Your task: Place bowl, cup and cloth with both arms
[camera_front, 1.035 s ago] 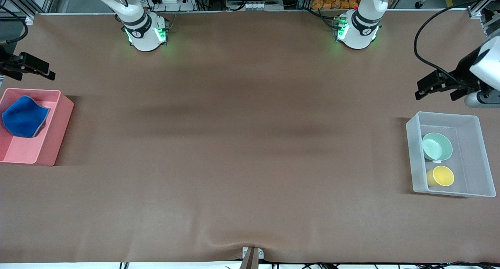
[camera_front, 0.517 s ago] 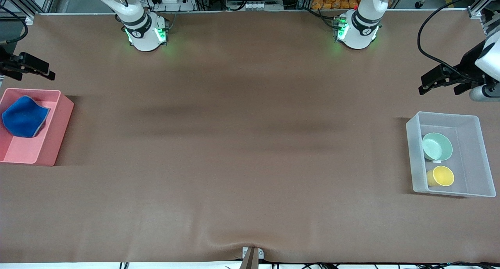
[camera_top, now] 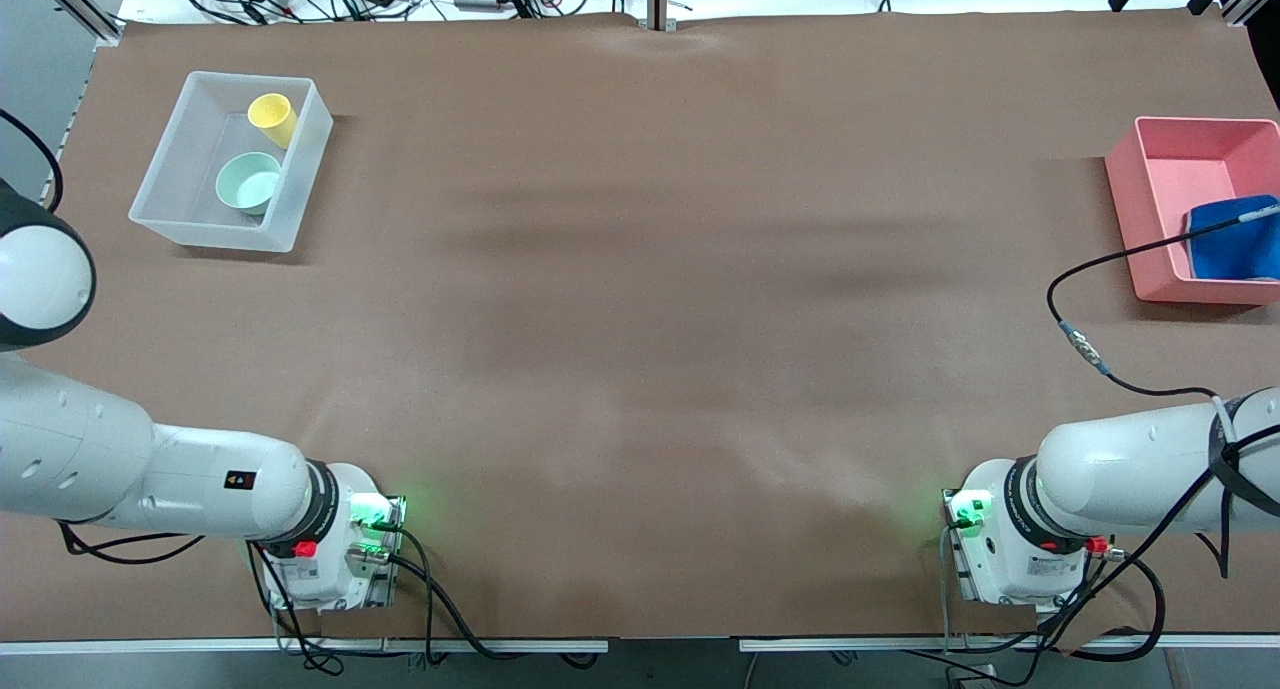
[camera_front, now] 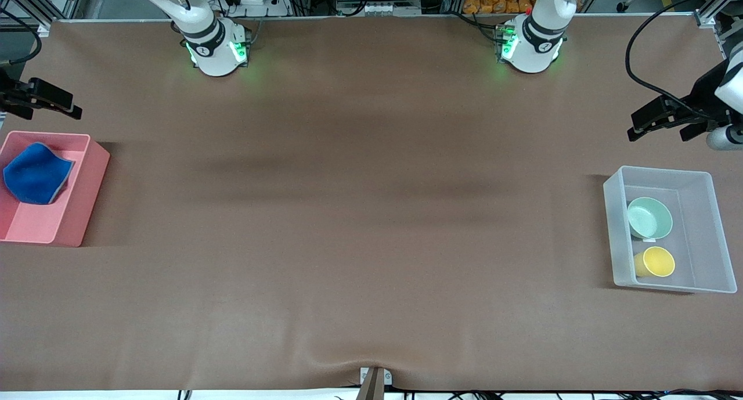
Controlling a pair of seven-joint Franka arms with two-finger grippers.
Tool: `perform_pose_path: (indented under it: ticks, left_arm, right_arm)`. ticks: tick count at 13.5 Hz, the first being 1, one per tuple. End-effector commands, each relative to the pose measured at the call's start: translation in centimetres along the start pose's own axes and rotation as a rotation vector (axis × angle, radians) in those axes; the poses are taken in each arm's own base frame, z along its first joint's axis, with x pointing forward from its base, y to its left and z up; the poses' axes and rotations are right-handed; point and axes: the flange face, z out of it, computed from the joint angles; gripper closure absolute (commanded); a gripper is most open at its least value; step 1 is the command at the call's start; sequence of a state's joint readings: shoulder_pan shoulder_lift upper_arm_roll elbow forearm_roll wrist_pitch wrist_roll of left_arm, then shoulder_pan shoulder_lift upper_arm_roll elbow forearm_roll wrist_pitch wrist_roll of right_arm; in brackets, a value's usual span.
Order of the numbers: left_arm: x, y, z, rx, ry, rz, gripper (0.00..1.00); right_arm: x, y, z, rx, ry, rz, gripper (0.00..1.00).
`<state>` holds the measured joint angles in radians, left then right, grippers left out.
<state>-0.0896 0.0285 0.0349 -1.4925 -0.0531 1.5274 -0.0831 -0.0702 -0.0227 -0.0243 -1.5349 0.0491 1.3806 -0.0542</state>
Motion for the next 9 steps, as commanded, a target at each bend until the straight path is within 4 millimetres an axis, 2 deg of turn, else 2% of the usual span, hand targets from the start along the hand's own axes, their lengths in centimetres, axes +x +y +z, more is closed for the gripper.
perform_pose_path:
  ticks: [1,3,9]
  left_arm:
    - [0.03,-0.75,-0.32,-0.013,0.001,0.011,0.00]
    - [0.39,-0.63,0.30,-0.007,-0.009,0.074,0.00]
    - [0.38,-0.70,0.47,-0.001,-0.013,0.074,0.00]
  right_arm:
    - [-0.64,0.12,-0.47,-0.004,0.010,-0.008,0.00]
    - [-0.62,-0.05,-0.63,-0.005,0.016,-0.009,0.00]
    - [-0.40,-0.46,-0.53,-0.005,0.020,-0.017,0.00]
